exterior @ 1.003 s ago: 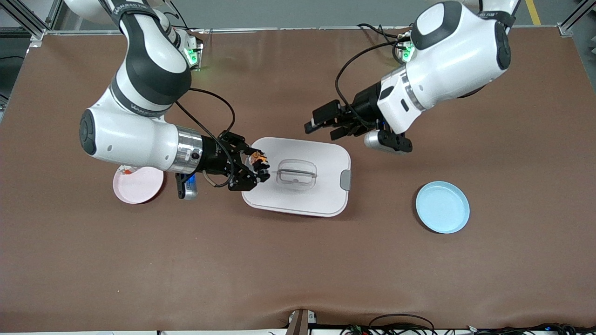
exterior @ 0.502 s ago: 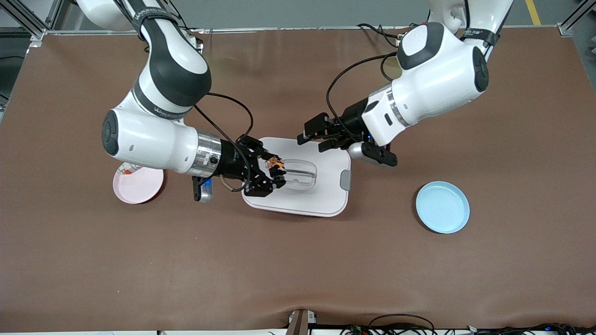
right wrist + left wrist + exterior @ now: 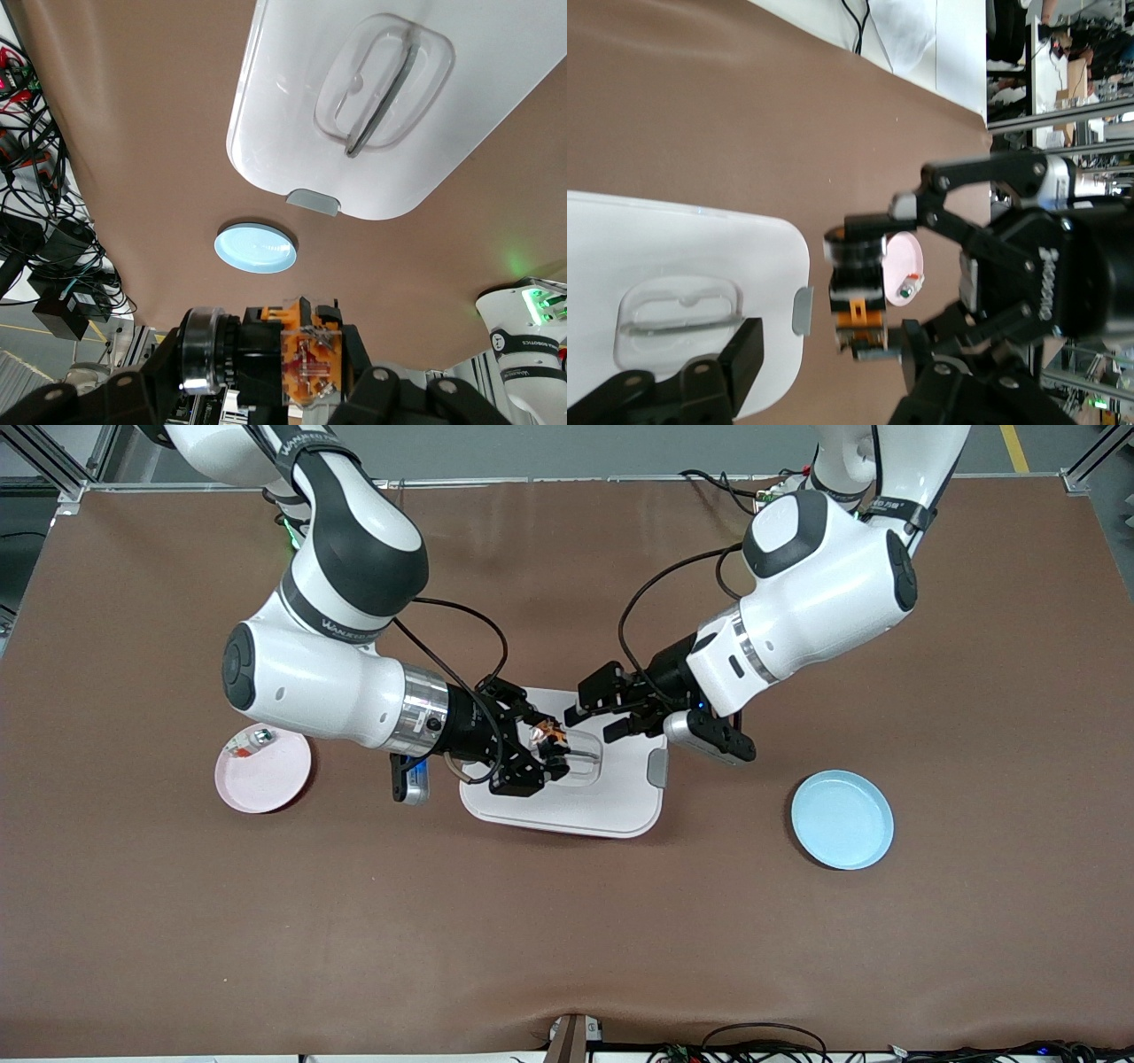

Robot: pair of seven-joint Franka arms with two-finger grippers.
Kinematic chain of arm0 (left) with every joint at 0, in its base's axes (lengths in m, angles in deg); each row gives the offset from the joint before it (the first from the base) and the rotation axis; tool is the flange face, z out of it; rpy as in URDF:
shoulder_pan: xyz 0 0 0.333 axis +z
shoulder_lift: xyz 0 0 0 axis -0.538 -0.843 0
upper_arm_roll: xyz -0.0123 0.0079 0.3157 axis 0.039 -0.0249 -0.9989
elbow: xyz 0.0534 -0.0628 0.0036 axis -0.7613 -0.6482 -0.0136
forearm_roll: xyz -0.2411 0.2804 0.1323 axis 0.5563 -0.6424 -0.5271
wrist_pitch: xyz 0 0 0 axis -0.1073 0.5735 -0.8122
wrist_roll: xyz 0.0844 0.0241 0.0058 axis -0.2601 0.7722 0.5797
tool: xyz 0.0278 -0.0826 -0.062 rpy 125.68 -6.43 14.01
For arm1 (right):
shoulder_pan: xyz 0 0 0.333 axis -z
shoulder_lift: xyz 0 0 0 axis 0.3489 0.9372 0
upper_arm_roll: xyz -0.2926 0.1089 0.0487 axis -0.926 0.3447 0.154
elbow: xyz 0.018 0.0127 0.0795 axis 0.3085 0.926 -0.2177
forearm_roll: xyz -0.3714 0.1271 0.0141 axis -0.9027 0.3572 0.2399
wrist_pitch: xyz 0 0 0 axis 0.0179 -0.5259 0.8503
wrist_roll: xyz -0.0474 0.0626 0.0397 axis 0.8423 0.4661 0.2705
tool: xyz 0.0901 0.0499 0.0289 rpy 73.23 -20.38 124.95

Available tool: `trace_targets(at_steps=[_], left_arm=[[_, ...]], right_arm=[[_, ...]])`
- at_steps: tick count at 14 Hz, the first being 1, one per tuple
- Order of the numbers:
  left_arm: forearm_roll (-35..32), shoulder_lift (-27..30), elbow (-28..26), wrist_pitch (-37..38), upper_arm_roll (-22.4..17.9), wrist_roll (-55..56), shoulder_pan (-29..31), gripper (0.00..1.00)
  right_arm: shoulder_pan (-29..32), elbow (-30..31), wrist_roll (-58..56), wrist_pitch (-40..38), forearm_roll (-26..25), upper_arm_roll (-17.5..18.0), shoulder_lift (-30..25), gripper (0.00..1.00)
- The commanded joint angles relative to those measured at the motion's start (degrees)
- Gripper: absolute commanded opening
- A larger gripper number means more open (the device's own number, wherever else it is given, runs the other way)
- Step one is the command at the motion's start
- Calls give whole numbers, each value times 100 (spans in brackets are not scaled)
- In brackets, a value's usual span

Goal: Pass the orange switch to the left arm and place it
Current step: 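Grasp the switch with the left gripper above the white box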

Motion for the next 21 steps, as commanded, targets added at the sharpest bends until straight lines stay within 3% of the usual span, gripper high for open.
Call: trace_targets(at_steps=[1, 17, 21], left_arm=[[-66, -161, 106, -198, 28, -44, -128, 68], [-65, -284, 370, -260, 28, -36, -128, 60], [-65, -328, 370, -269, 28, -36, -128, 54]], right_arm=[[-103, -274, 243, -5, 62, -77, 130, 0], [-261, -467, 446, 496, 62, -86, 235, 0], [-270, -582, 577, 636, 62, -69, 323, 0]])
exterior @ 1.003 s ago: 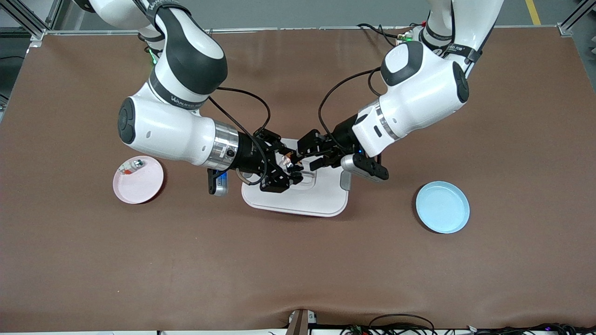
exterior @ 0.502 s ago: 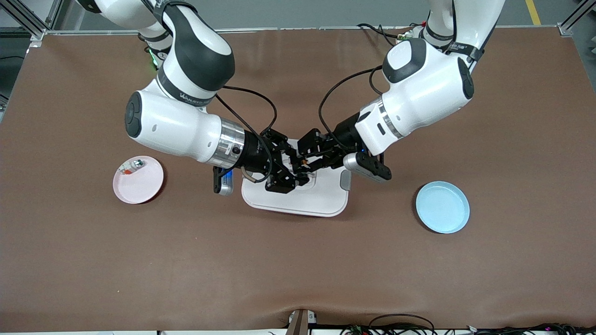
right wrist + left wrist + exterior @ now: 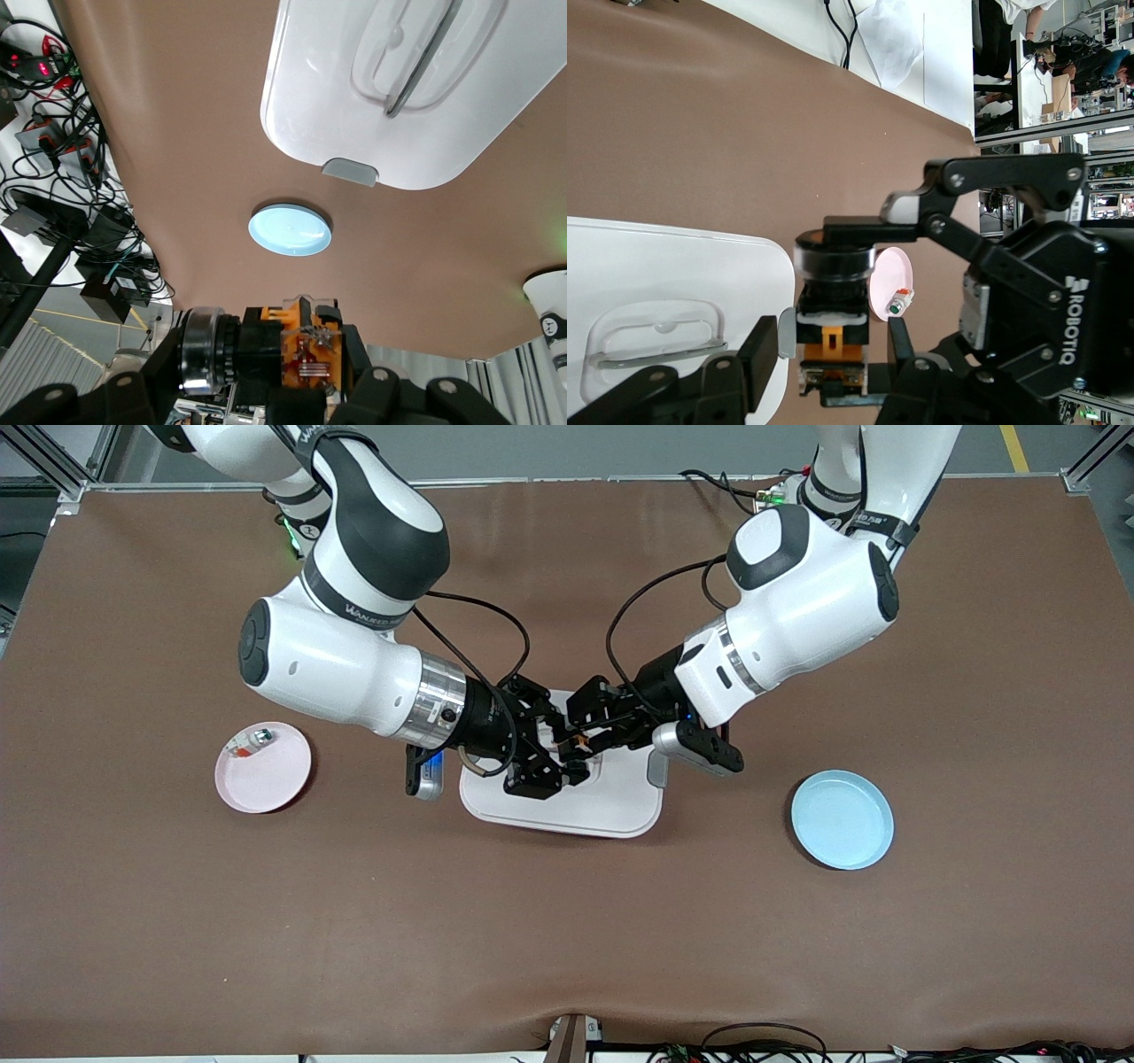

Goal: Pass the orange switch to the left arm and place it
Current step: 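Grasp the switch with the left gripper above the white box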

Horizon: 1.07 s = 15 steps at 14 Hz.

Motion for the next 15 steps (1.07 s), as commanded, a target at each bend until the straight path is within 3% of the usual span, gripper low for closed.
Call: trace_targets(at_steps=[1, 5, 7, 11, 15], left_arm=[[-66, -106, 120, -61, 29, -37, -7, 54], [-83, -149, 120, -61, 29, -37, -16, 49], [-83, -150, 121, -61, 29, -37, -16, 40], [-110, -123, 129, -61, 29, -63, -16, 1], [-136, -106, 120, -52, 20, -274, 2, 0]], right_arm=[[-117, -323, 190, 109, 62, -58, 213, 0], [-126, -331, 190, 135, 62, -58, 239, 0], [-135, -332, 199, 135, 62, -58, 248, 0], [-143, -331, 199, 135, 62, -67, 248, 0], [-152, -331, 199, 135, 62, -67, 248, 0]])
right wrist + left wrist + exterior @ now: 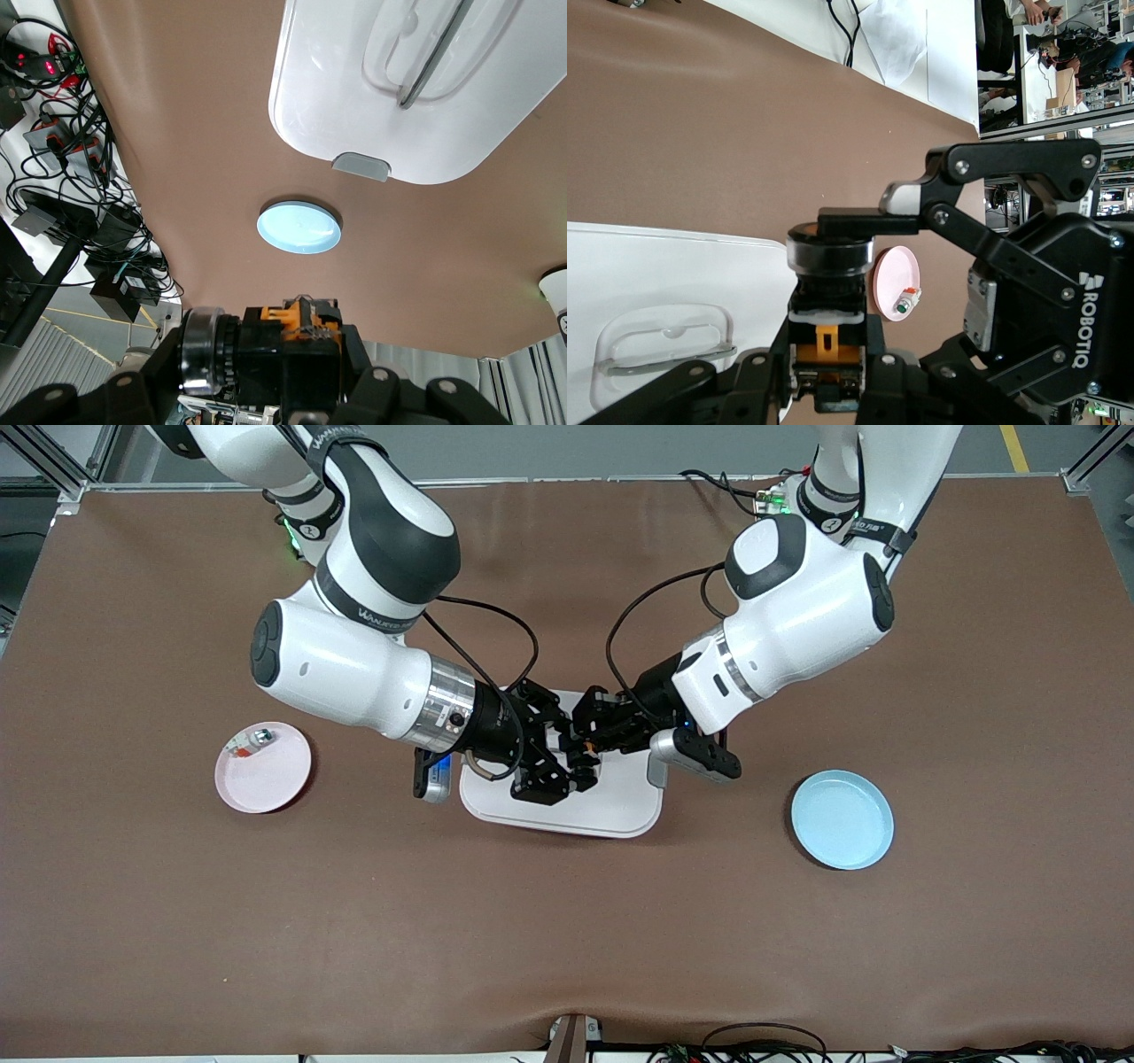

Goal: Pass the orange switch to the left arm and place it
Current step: 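Carry the switch to the blue plate while the right gripper withdraws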

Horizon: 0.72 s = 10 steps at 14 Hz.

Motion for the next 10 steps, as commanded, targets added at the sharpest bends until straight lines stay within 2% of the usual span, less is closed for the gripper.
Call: trace_targets(at_steps=[1, 2, 7, 10], left_arm=[[-209, -38, 102, -48, 25, -209, 8, 0], [-462, -38, 102, -39, 25, -210, 35, 0], [-1569, -38, 110, 31, -37, -201, 114, 0], [-2482, -21, 110, 531, -37, -210, 315, 0]], right_arm=[[-81, -207, 114, -3, 53, -75, 120, 66], [-90, -207, 106, -11, 27, -92, 120, 100], [59, -207, -43, -108, -166, -110, 94, 100], [357, -207, -1095, -896, -413, -101, 24, 100]])
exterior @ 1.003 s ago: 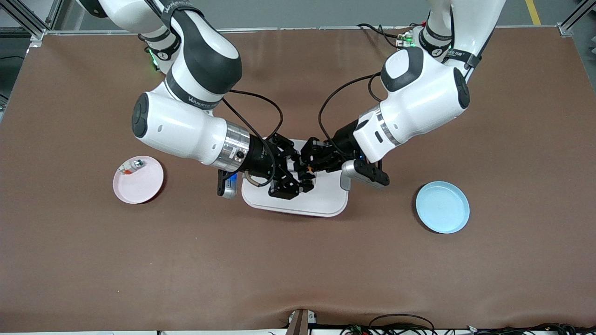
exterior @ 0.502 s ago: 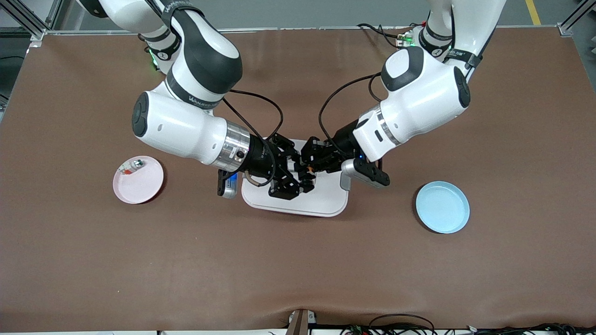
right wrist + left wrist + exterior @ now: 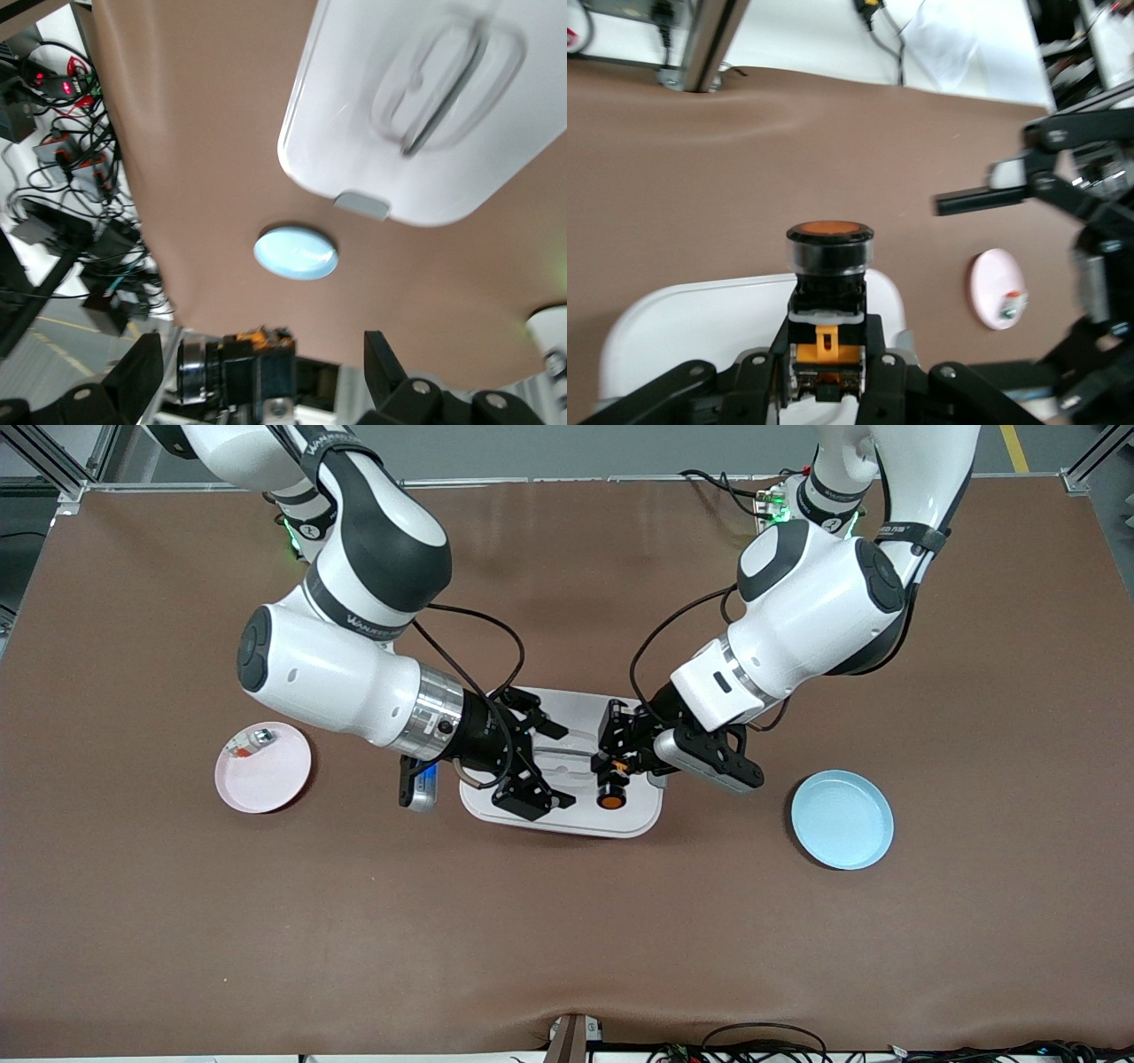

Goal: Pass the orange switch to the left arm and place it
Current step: 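Carry the switch to the blue plate while the right gripper withdraws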

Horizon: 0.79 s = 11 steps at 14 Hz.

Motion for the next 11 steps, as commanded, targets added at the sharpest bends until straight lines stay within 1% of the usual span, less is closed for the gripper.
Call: trace_targets(at_steps=[1, 4, 6, 9, 11], left_arm=[[-779, 2, 86, 475, 11, -128, 216, 0], [-1351, 89, 104, 1046, 11, -215, 365, 0], [-1502, 151, 95, 1512, 20, -477, 584, 0], [-1511, 177, 77, 2127, 20, -1705, 997, 0], [-1520, 160, 25, 2427, 11, -2602, 1261, 0]], right_arm=[[388, -166, -865, -780, -249, 39, -6, 100], [854, -166, -1972, -1747, -496, 39, -190, 100], [1144, -166, -2622, -2240, -706, 48, -252, 100], [1443, -166, -3914, -3092, -1461, 39, -375, 100], [1716, -157, -4687, -3532, -1778, 39, -445, 100]])
